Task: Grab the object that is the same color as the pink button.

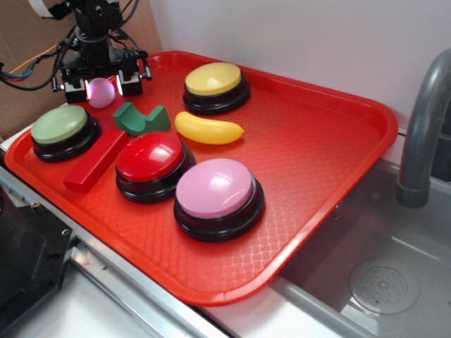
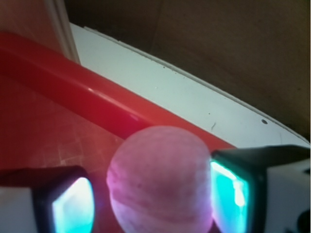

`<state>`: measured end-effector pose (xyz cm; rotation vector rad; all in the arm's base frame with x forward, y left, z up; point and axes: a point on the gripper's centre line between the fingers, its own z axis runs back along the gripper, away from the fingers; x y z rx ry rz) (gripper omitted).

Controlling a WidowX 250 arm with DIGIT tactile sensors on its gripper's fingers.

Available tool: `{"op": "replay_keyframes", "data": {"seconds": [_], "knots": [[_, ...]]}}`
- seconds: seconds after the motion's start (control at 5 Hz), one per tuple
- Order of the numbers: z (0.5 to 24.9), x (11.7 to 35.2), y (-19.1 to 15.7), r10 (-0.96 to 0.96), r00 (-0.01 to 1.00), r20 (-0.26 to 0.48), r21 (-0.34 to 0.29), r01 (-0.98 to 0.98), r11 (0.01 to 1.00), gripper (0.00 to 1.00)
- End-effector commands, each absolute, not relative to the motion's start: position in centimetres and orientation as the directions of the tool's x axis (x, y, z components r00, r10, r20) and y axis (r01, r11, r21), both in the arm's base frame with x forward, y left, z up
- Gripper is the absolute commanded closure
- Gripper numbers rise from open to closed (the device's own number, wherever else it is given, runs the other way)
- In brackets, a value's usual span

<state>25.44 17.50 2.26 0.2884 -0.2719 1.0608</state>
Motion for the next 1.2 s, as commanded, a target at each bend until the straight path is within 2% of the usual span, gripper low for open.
{"op": "replay_keyframes", "data": {"seconds": [0.0,0.4,0.6,0.8,1.0], "knots": [[8.0,26.2,16.9,0.735,0.533,0.419,0.07,-0.826,0.559,1.0],[15.1,26.3,10.2,0.575,0.753,0.319,-0.045,-0.594,0.803,1.0],[17.3,25.4,6.1,0.404,0.89,0.21,-0.123,-0.386,0.914,1.0],[17.8,24.4,1.8,0.215,0.968,0.132,-0.194,-0.188,0.963,1.0],[17.4,23.8,0.2,0.118,0.988,0.103,-0.226,-0.093,0.97,1.0]]}}
